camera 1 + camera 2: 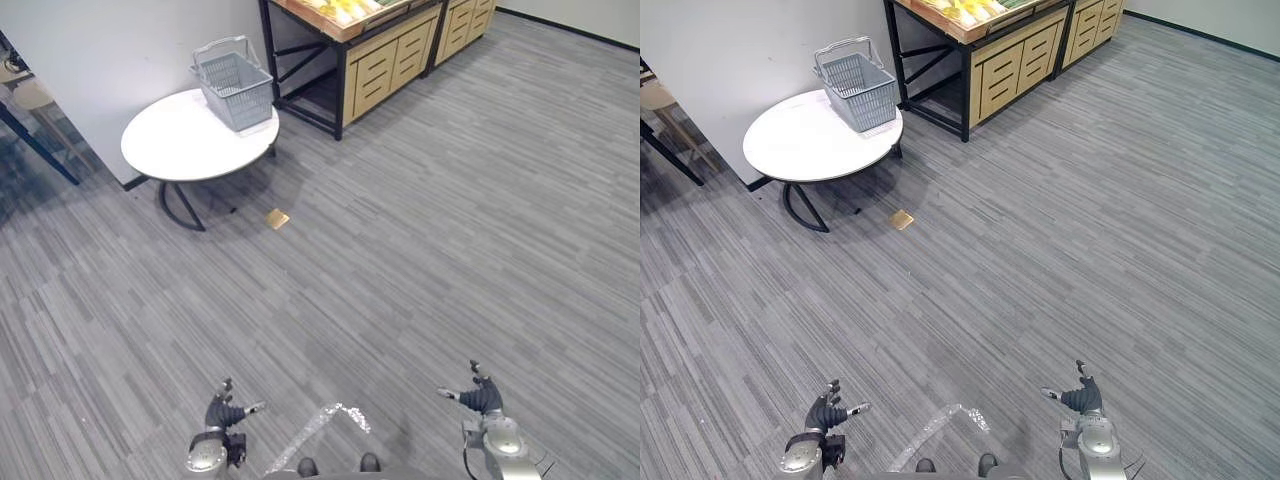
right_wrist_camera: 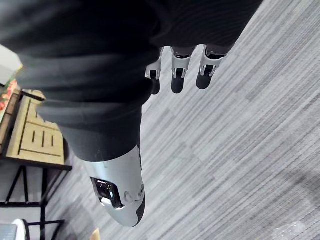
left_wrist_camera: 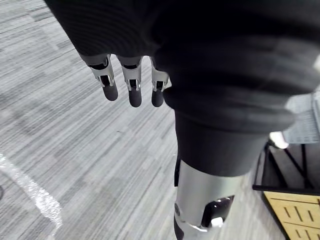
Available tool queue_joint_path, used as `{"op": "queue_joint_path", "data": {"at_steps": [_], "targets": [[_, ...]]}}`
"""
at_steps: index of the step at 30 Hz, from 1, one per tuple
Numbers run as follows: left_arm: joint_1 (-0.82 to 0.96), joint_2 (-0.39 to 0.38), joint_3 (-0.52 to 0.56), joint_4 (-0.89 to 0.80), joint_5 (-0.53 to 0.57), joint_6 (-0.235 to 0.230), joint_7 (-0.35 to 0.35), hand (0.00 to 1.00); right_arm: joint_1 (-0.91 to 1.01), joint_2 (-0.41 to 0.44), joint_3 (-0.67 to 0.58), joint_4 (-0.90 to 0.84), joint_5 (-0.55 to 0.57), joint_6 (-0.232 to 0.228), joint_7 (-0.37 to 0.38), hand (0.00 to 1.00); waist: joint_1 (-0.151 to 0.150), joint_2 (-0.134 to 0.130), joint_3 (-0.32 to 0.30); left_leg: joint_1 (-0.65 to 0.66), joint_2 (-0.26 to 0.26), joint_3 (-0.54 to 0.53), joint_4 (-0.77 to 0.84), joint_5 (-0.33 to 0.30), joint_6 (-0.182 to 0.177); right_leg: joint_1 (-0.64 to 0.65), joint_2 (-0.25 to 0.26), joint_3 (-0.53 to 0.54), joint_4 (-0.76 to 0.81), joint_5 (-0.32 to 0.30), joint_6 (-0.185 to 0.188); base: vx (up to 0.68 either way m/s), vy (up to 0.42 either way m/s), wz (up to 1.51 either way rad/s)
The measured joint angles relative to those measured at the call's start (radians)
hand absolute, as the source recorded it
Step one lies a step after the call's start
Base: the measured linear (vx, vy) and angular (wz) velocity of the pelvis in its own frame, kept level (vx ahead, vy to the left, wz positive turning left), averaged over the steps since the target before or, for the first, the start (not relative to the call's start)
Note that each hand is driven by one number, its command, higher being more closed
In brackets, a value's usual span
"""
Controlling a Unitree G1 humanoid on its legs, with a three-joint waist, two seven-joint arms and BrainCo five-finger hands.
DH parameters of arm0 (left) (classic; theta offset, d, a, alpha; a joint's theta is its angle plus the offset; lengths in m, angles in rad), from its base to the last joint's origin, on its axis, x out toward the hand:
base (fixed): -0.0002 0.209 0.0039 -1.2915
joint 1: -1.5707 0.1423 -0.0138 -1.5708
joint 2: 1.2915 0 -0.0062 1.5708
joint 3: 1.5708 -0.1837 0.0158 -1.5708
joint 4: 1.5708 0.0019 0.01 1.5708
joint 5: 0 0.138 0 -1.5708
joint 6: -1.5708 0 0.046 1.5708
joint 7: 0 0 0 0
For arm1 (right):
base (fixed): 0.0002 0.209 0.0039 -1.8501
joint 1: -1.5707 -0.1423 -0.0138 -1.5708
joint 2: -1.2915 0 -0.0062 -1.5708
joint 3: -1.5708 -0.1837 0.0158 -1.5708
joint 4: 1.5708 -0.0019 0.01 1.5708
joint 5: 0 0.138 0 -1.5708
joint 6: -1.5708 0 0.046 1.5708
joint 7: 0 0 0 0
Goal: Pick vegetable in the basket
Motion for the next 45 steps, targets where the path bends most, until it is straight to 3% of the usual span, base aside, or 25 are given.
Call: {"op": "queue_joint_path", "data": {"at_steps": [17,21,26,29,32,34,35,36,37,38,39,40,41,42,43,44,45], "targets": [[0.079,-0.023,0.043,-0.058,-0.071,-0.006,0.004,0.00,0.024,0.020,-0.033,-0.013,0.095,0.000,-0.020,0.00,0.002,0.009,0.008,-0.045,0.008,-0.012,0.002,-0.013,0.003,-0.039,0.007,-0.014,-0.003,0.002,0.014,-0.05,-0.010,0.02],[0.078,-0.028,0.048,-0.078,-0.072,-0.006,0.021,0.00,-0.008,0.039,-0.035,-0.013,0.127,0.000,-0.025,0.00,0.012,0.005,0.010,-0.107,0.020,0.001,0.100,-0.080,0.009,-0.064,0.010,-0.001,0.004,-0.016,0.023,0.10,0.011,-0.10],[0.067,-0.038,0.061,-0.139,-0.091,-0.008,0.044,0.00,-0.035,0.041,-0.031,-0.013,0.129,0.003,-0.043,0.00,0.029,-0.004,0.020,-0.147,0.009,0.015,0.216,-0.195,0.027,-0.187,-0.019,-0.002,0.299,-0.167,0.066,0.16,0.059,-0.10],[0.050,-0.027,0.037,-0.149,-0.092,-0.008,0.054,0.00,-0.027,0.048,-0.013,-0.039,0.127,0.006,-0.046,0.00,0.015,-0.011,0.052,-0.062,-0.017,-0.030,0.212,-0.243,0.059,-0.344,-0.061,-0.051,0.740,-0.197,0.101,0.30,0.114,0.30],[0.027,-0.014,0.020,-0.148,-0.093,-0.007,0.067,0.00,-0.021,0.049,-0.010,-0.064,0.127,0.008,-0.045,0.00,-0.002,-0.004,0.076,0.041,-0.013,-0.091,0.164,-0.269,0.067,-0.460,-0.055,-0.098,0.792,-0.277,0.053,0.43,0.025,0.52],[-0.010,-0.016,0.016,-0.145,-0.093,-0.007,0.067,0.00,-0.023,0.039,-0.010,-0.081,0.127,0.007,-0.045,0.00,-0.012,0.019,0.094,0.081,0.015,-0.130,0.136,-0.276,0.065,-0.534,-0.029,-0.108,0.725,-0.273,0.049,0.51,-0.050,0.74],[-0.048,-0.022,0.015,-0.132,-0.093,-0.007,0.067,0.00,-0.026,0.022,-0.005,-0.082,0.127,0.007,-0.043,0.00,-0.029,0.033,0.112,0.114,0.046,-0.160,0.128,-0.275,0.063,-0.571,0.003,-0.112,0.598,-0.216,0.027,0.63,-0.089,1.07],[-0.067,-0.018,0.008,-0.117,-0.093,-0.008,0.069,0.00,-0.020,0.012,-0.001,-0.083,0.127,0.007,-0.043,0.00,-0.039,0.043,0.118,0.134,0.054,-0.191,0.132,-0.272,0.048,-0.590,0.016,-0.101,0.427,-0.106,0.021,0.57,-0.085,0.95],[-0.068,-0.015,0.007,-0.117,-0.093,-0.009,0.070,0.00,-0.015,0.007,0.004,-0.084,0.127,0.007,-0.043,0.00,-0.042,0.028,0.113,0.150,0.052,-0.197,0.134,-0.273,0.013,-0.593,0.017,-0.085,0.344,-0.037,0.013,0.65,-0.124,0.88],[-0.066,-0.013,0.007,-0.115,-0.093,-0.011,0.070,0.00,0.000,0.002,0.009,-0.086,0.127,0.007,-0.043,0.00,-0.054,0.015,0.109,0.185,0.049,-0.221,0.157,-0.298,-0.034,-0.592,0.016,-0.058,0.299,0.126,-0.029,0.72,-0.174,0.68],[-0.069,-0.027,0.008,-0.092,-0.092,-0.013,0.070,0.00,-0.006,-0.009,0.005,-0.083,0.127,0.013,-0.042,0.00,-0.057,0.044,0.114,0.195,0.081,-0.236,0.192,-0.306,-0.052,-0.602,0.016,-0.078,0.381,0.138,-0.063,0.84,-0.225,0.81],[-0.085,-0.032,0.004,-0.080,-0.092,-0.013,0.065,0.00,-0.010,0.000,0.004,-0.093,0.128,0.018,-0.042,0.00,-0.058,0.052,0.116,0.161,0.087,-0.237,0.273,-0.251,-0.116,-0.599,0.006,-0.100,0.449,0.062,-0.076,0.84,-0.252,0.55],[-0.084,-0.042,0.003,-0.081,-0.092,-0.013,0.064,0.00,-0.011,0.007,0.010,-0.103,0.128,0.023,-0.040,0.00,-0.052,0.052,0.117,0.130,0.088,-0.222,0.378,-0.181,-0.110,-0.567,0.007,-0.112,0.465,0.018,-0.086,0.83,-0.268,0.53],[-0.069,-0.063,0.008,-0.081,-0.092,-0.013,0.063,0.00,-0.001,0.017,0.030,-0.144,0.128,0.024,-0.038,0.00,-0.054,0.054,0.123,0.061,0.108,-0.195,0.595,-0.028,-0.115,-0.477,0.011,-0.125,0.448,-0.032,-0.095,0.70,-0.238,0.37],[-0.058,-0.074,0.012,-0.085,-0.092,-0.014,0.062,0.00,0.005,0.024,0.039,-0.171,0.130,0.023,-0.038,0.00,-0.051,0.055,0.126,0.018,0.129,-0.182,0.725,0.033,-0.131,-0.418,0.016,-0.132,0.422,-0.050,-0.100,0.54,-0.182,0.40],[-0.042,-0.085,0.010,-0.096,-0.092,-0.015,0.060,0.00,0.011,0.037,0.047,-0.203,0.134,0.017,-0.038,0.00,-0.048,0.057,0.128,-0.047,0.179,-0.149,0.892,0.029,-0.130,-0.332,0.034,-0.138,0.380,-0.062,-0.104,0.51,-0.165,0.27],[-0.026,-0.094,0.010,-0.113,-0.093,-0.015,0.056,0.00,0.014,0.059,0.049,-0.241,0.145,0.003,-0.040,0.00,-0.037,0.052,0.135,-0.122,0.245,-0.077,1.057,0.002,-0.093,-0.229,0.054,-0.139,0.322,-0.067,-0.108,0.57,-0.190,0.16]]}}
